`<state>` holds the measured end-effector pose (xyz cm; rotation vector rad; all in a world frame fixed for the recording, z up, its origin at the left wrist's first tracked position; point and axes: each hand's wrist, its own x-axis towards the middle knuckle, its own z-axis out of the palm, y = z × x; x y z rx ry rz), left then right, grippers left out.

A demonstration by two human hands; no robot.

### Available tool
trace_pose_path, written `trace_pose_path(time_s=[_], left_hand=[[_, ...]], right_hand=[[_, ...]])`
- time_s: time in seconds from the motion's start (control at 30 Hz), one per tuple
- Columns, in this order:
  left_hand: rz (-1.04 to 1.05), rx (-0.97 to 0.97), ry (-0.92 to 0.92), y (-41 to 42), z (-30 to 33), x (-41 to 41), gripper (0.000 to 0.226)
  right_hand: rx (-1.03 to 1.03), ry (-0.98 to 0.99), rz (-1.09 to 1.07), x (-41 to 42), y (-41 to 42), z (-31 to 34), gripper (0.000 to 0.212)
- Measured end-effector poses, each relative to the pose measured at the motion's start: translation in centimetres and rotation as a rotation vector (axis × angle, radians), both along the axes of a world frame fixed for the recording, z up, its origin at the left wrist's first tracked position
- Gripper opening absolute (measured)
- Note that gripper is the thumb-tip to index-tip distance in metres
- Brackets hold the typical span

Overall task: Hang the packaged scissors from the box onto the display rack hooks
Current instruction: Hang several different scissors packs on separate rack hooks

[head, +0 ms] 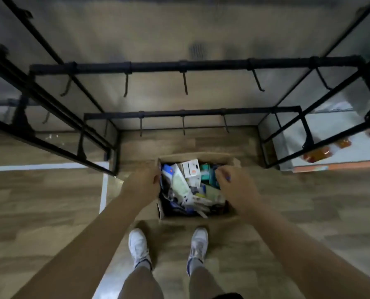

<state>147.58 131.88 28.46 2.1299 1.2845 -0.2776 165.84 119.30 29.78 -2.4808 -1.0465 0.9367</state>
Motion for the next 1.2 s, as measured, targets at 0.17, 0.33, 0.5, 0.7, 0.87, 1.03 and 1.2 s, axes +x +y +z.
trace_pose_path(time_s=[0.17, 0.33, 0.5, 0.7, 0.87, 1.03, 1.2], left_hand=[[-0.07, -0.138, 0.203, -1.9, -9.4, 3.6, 0.029], [-0.127, -0.238, 0.333, -4.5, -19.1, 4.8, 0.034], [-0.032, -0.319, 0.371, -6.3, -27.2, 3.9, 0.032], [0.087, -0.282, 0.415, -7.2, -36.0, 2.9, 0.041], [-0.203, -0.056, 0.466, -6.6, -42.3, 2.0, 0.058], [-0.612, 0.099, 0.655, -5.7, -45.5, 1.0, 0.071], [-0.679, 0.199, 0.659, -4.6, -47.2, 1.0, 0.06]], right_hand=[[-0.152, 0.138, -0.018, 2.6, -3.6, -9.7, 0.033], [-0.311, 0.205, 0.105, 2.0, -6.0, -21.9, 0.032], [-0.409, 0.158, 0.169, 2.2, -7.7, -30.6, 0.035], [-0.377, 0.132, 0.146, 2.8, -8.3, -37.6, 0.05], [-0.305, 0.125, 0.167, 2.6, -6.5, -43.2, 0.065], [-0.292, 0.136, 0.254, 1.5, -4.1, -47.4, 0.089], [-0.326, 0.109, 0.166, 1.8, -1.0, -50.0, 0.106]])
